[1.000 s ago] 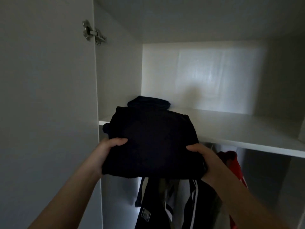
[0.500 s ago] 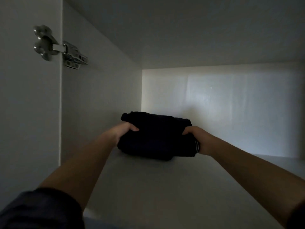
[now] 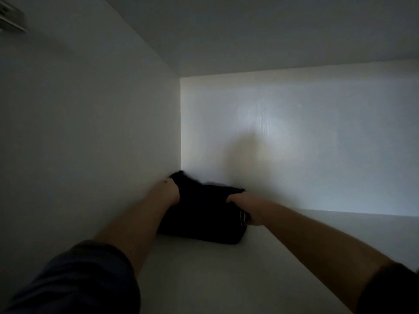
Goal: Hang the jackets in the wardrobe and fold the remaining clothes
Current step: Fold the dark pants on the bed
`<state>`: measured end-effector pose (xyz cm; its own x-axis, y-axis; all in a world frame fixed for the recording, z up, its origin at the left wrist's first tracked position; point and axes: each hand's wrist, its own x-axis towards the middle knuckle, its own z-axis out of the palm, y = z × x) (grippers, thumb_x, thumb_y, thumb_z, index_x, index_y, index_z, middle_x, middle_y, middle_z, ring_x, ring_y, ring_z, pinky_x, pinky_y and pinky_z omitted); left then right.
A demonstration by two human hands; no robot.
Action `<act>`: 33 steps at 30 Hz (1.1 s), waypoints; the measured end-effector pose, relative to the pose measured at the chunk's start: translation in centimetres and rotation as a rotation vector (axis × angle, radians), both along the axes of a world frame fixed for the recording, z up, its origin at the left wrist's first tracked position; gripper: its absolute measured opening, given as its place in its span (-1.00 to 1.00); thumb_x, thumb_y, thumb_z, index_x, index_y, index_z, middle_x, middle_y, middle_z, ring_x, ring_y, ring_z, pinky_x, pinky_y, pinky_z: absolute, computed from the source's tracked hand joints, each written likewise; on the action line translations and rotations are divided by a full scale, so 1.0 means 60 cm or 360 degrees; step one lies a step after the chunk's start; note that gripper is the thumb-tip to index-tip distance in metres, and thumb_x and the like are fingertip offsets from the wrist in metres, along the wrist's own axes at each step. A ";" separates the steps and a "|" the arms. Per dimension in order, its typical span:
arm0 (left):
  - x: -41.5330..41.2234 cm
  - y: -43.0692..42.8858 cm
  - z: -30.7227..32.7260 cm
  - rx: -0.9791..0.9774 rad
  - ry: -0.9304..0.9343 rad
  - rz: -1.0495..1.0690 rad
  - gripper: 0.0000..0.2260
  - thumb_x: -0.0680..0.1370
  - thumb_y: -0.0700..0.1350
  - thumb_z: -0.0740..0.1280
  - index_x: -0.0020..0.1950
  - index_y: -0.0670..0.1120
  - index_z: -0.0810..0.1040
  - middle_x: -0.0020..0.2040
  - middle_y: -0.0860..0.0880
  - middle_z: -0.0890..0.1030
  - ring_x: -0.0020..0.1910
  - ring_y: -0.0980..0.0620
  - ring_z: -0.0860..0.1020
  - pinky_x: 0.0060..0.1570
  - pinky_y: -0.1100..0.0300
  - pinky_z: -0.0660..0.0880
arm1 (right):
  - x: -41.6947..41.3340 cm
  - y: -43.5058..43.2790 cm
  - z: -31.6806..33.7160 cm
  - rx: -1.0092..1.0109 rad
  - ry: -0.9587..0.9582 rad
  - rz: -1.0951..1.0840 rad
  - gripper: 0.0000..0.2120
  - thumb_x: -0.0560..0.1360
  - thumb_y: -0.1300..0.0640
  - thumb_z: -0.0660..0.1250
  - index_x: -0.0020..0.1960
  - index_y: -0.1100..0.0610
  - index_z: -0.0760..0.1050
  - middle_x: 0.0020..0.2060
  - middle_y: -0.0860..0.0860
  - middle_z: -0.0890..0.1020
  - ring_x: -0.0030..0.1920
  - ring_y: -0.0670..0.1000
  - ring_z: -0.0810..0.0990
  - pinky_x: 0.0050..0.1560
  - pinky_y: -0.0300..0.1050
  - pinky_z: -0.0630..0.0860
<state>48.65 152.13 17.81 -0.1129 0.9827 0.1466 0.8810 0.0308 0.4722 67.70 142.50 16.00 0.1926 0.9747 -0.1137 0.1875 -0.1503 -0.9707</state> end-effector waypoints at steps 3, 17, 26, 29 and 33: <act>0.015 0.010 0.011 0.0113 0.0068 0.0059 -0.59 0.68 -0.12 0.03 0.48 -0.29 0.19 0.49 -0.24 0.23 0.46 -0.17 0.24 0.41 0.06 0.16 | -0.007 -0.004 0.002 -0.0034 -0.0065 0.0042 -0.79 0.54 0.18 0.25 0.14 0.23 0.45 0.00 0.19 0.61 -0.07 0.15 0.62 0.06 0.08 0.59; 0.037 0.040 -0.053 -0.0020 0.0653 -0.0597 -0.39 0.60 0.28 -0.08 0.57 0.04 -0.10 0.57 -0.18 -0.16 0.54 -0.20 -0.16 0.47 -0.11 -0.12 | -0.015 -0.031 -0.060 0.0472 -0.2210 0.0198 -0.32 0.54 -0.37 -0.04 0.54 -0.02 0.07 0.53 0.04 0.13 0.52 0.17 0.08 0.44 0.25 0.11; 0.033 0.030 -0.066 0.0069 0.0700 -0.0676 -0.33 0.56 0.36 -0.12 0.57 0.05 -0.10 0.58 -0.14 -0.11 0.55 -0.13 -0.08 0.46 -0.12 -0.12 | 0.007 -0.031 -0.053 0.0319 -0.2446 0.0393 -0.24 0.54 -0.27 0.16 0.57 -0.06 -0.15 0.57 -0.03 -0.02 0.55 0.15 -0.04 0.43 0.23 0.15; 0.028 0.014 -0.061 0.0077 0.0759 -0.0668 -0.36 0.58 0.32 -0.13 0.58 0.03 -0.09 0.58 -0.14 -0.07 0.55 -0.13 -0.03 0.47 -0.11 -0.06 | 0.005 -0.064 -0.049 0.0290 -0.2435 0.0419 -0.23 0.55 -0.26 0.16 0.57 -0.06 -0.18 0.57 -0.02 -0.07 0.55 0.15 -0.07 0.45 0.20 0.12; 0.021 -0.049 -0.040 -0.0008 0.0663 -0.0768 -0.35 0.60 0.28 -0.10 0.57 -0.09 0.04 0.56 -0.15 0.11 0.52 -0.12 0.14 0.47 0.03 0.09 | 0.019 -0.163 -0.022 0.0313 -0.2434 0.0439 -0.29 0.59 -0.16 0.17 0.57 -0.04 -0.14 0.57 -0.01 -0.04 0.54 0.09 0.03 0.45 0.13 0.19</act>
<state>49.94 149.19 15.43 0.4084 0.9095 0.0779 0.9059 -0.4143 0.0877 68.81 132.73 14.69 -0.1780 0.9734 0.1440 0.9750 0.1547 0.1596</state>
